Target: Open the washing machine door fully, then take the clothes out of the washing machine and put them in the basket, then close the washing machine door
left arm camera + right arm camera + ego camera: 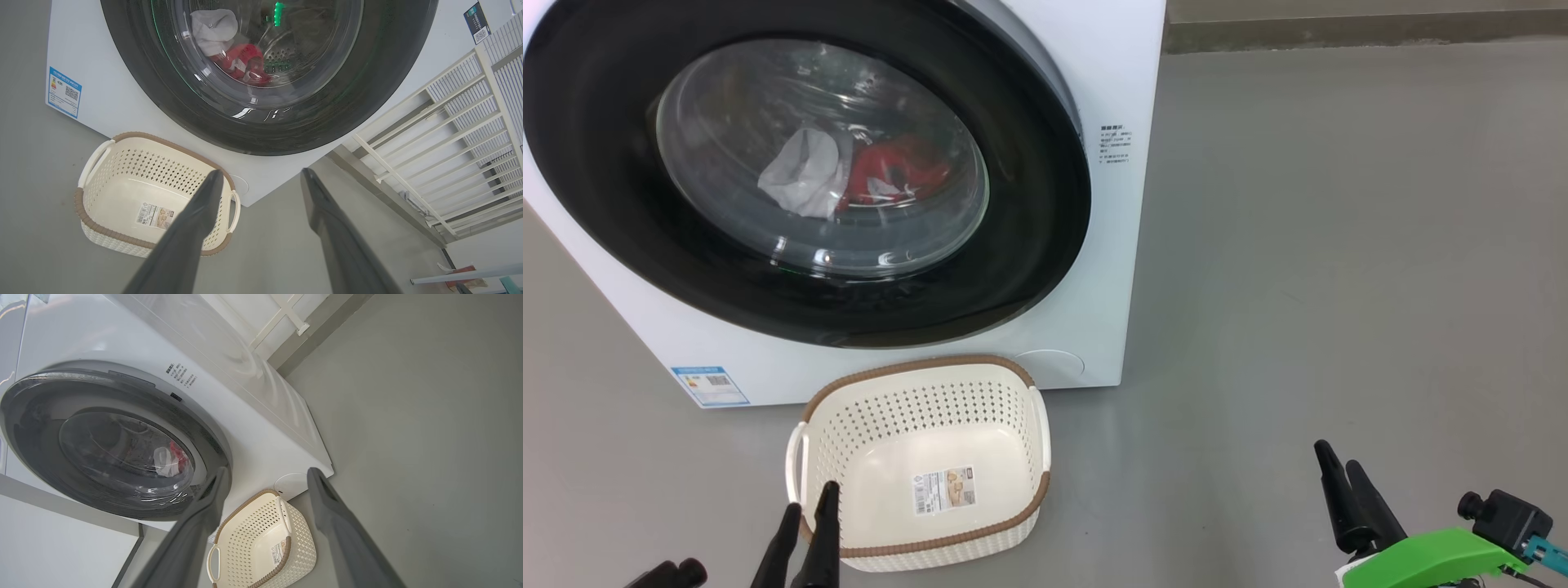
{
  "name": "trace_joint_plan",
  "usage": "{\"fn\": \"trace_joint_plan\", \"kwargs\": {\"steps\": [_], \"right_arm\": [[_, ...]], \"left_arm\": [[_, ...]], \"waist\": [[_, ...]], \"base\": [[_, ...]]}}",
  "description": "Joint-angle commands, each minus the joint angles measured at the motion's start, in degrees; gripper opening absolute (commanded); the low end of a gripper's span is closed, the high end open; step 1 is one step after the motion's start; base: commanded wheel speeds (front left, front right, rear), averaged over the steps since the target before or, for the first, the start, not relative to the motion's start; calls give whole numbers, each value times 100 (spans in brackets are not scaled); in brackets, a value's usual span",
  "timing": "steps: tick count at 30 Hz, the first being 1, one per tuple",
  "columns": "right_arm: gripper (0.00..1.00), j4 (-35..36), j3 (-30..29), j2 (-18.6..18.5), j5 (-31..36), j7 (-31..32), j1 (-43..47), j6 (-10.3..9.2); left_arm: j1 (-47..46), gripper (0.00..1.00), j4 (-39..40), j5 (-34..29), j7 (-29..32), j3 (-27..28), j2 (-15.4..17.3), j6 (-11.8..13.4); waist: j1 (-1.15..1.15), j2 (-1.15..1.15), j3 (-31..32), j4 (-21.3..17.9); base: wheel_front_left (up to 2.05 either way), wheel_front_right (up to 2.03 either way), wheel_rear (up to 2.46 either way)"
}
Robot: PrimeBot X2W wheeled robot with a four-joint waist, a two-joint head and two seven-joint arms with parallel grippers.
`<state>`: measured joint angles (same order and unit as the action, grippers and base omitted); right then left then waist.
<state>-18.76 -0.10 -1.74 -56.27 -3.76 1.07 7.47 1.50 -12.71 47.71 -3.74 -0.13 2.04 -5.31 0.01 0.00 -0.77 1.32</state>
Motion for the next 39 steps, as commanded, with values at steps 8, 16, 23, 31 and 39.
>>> {"fn": "trace_joint_plan", "kwargs": {"steps": [8, 16, 23, 31, 39], "right_arm": [[100, 179, 187, -94, 625, -216, -64, 1], [100, 191, 277, -107, 1075, -350, -21, 1], [100, 194, 341, -110, 1407, -452, 7, 2], [100, 225, 369, -107, 1864, -586, 37, 2], [100, 271, 373, -99, 2366, -738, 53, 2]], "left_arm": [[-12, 100, 247, -749, -209, 15, 106, 91], [24, 100, 300, -1312, -344, -26, 115, 119], [58, 100, 355, -1720, -447, -40, 115, 125], [99, 100, 405, -2279, -583, -51, 112, 123], [114, 100, 435, -2909, -736, -43, 106, 100]], "waist": [[-1, 0, -11, 3], [-1, 0, -11, 10], [-1, 0, 2, 11], [-1, 0, -19, 3], [-1, 0, -54, 24]], "base": [[0, 0, 0], [0, 0, 0], [0, 0, 0], [0, 0, 0], [0, 0, 0]]}}
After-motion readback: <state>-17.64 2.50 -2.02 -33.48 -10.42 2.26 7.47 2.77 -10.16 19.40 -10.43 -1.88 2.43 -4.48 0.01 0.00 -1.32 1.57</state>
